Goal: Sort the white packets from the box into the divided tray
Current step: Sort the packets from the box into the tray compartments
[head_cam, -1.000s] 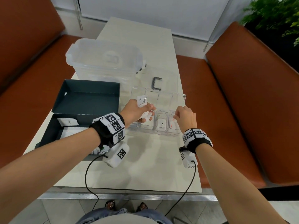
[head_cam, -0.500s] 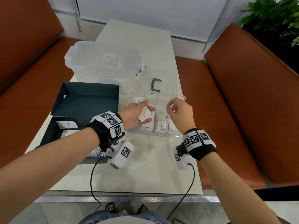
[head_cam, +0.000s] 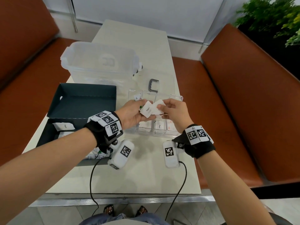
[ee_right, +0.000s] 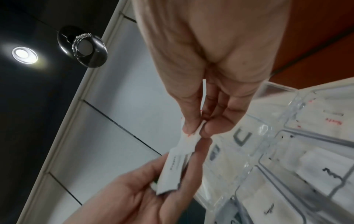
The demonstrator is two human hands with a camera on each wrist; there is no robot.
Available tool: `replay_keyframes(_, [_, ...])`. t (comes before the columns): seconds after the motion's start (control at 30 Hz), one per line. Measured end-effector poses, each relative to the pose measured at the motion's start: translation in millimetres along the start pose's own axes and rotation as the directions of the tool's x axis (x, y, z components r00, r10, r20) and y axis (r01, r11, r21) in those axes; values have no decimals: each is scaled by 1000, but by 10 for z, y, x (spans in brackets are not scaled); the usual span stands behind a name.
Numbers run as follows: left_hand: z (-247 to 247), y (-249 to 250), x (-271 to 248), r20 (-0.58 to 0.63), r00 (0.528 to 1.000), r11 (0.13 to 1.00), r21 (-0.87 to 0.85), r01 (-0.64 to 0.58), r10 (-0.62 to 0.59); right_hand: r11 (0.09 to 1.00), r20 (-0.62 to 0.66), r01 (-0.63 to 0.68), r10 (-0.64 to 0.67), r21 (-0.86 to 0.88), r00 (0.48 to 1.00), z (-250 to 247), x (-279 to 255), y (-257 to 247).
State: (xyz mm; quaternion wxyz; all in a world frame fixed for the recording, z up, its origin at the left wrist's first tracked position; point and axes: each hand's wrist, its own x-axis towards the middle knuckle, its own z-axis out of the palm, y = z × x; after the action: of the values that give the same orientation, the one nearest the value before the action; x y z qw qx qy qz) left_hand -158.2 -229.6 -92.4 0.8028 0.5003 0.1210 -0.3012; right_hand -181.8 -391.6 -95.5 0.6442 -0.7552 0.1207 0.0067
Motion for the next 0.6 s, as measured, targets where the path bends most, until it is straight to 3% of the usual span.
replay_keyframes(0.2, [25,-30,-52,76,996,999,29,38,-40,990,-21,44,-47,-134,999,-119,46,-69])
replay_keyframes(0.33, [29,-72,-75,129,992,998,61,-15,7,990,-15,36,-39,-139,999,-131,64,-110])
replay_keyframes(0.6, [12,-96,-101,94,990,993,48,-110,105,989,-270,80,-112,-126,956,-216,58,-72])
